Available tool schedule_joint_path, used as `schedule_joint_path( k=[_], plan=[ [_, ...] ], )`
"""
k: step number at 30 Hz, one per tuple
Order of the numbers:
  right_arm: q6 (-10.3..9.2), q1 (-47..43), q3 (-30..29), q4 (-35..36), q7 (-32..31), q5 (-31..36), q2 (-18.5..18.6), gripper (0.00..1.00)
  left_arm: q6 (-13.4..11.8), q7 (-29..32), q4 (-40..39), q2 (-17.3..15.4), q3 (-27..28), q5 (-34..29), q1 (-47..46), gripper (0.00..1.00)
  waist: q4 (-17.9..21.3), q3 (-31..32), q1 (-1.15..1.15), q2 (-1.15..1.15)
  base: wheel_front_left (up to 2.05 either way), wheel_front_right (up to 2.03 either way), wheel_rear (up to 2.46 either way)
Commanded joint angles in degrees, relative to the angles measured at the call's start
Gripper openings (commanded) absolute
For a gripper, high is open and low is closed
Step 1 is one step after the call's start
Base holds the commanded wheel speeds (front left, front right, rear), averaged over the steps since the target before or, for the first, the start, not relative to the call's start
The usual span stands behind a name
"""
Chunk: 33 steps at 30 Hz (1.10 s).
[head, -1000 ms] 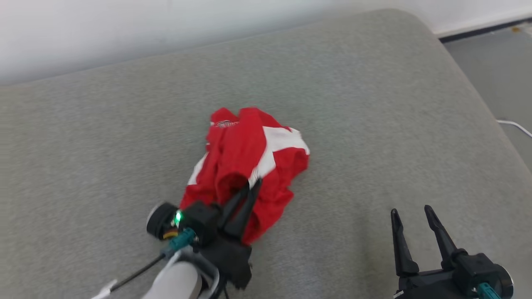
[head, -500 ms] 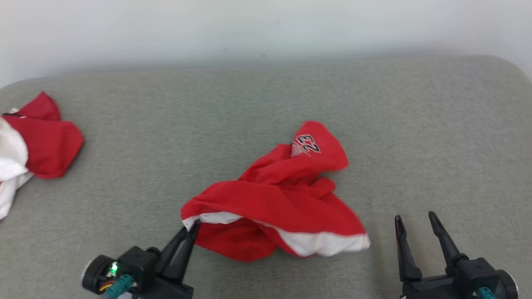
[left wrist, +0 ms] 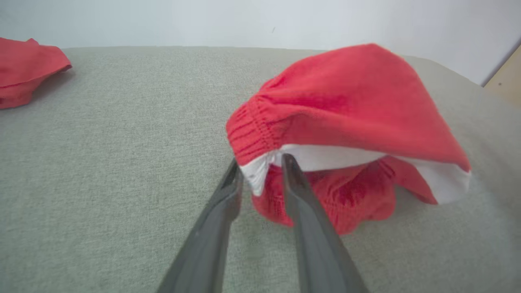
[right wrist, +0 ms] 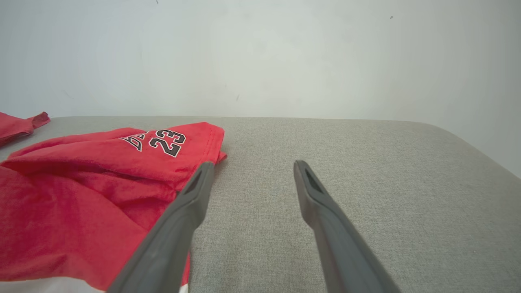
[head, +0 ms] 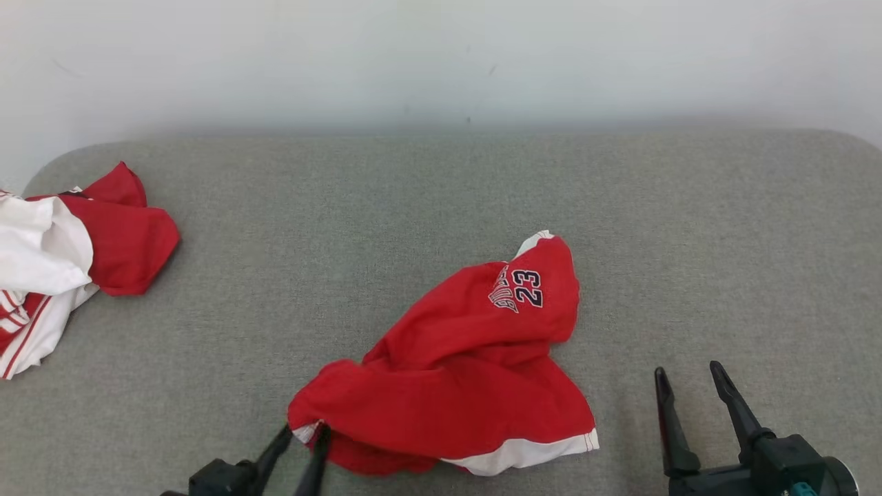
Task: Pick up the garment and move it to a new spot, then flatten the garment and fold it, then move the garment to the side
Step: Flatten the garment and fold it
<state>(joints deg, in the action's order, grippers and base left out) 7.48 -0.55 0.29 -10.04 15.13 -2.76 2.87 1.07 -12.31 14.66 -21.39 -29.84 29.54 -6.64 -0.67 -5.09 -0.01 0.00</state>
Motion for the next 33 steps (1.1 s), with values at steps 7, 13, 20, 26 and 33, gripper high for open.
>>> schedule_joint_path(
  k=[7,13,20,26,33],
  plan=[
    [0.03,-1.34,-1.22,0.25,0.03,0.38,0.02,1.00,-1.12,-2.76,-1.90,2.31,4.74,1.83,3.53,1.00,-1.52,1.59,0.01,0.00,0.00,0.00,0.00],
    [0.03,-1.97,-1.19,0.23,0.03,0.33,0.02,1.00,-2.30,-2.98,-5.32,2.52,10.05,1.27,5.56,1.00,-2.06,2.44,0.01,0.00,0.00,0.00,0.00],
    [0.03,-2.62,-0.81,-0.03,0.03,0.64,0.02,1.00,-3.99,-2.90,-11.49,5.03,19.89,-3.21,9.44,1.00,-1.84,3.40,0.01,0.00,0.00,0.00,0.00],
    [0.03,-3.15,0.03,-2.15,0.02,1.64,0.40,1.00,-1.69,-2.91,-11.66,7.77,25.30,-7.56,11.28,1.00,-2.08,3.49,0.01,0.00,0.00,0.00,0.00],
    [0.03,-0.13,4.41,-11.99,-0.03,1.71,2.80,1.00,2.05,-2.92,-9.00,11.49,28.15,-11.54,10.15,1.00,-3.97,3.27,0.01,0.00,0.00,0.00,0.00]
  ],
)
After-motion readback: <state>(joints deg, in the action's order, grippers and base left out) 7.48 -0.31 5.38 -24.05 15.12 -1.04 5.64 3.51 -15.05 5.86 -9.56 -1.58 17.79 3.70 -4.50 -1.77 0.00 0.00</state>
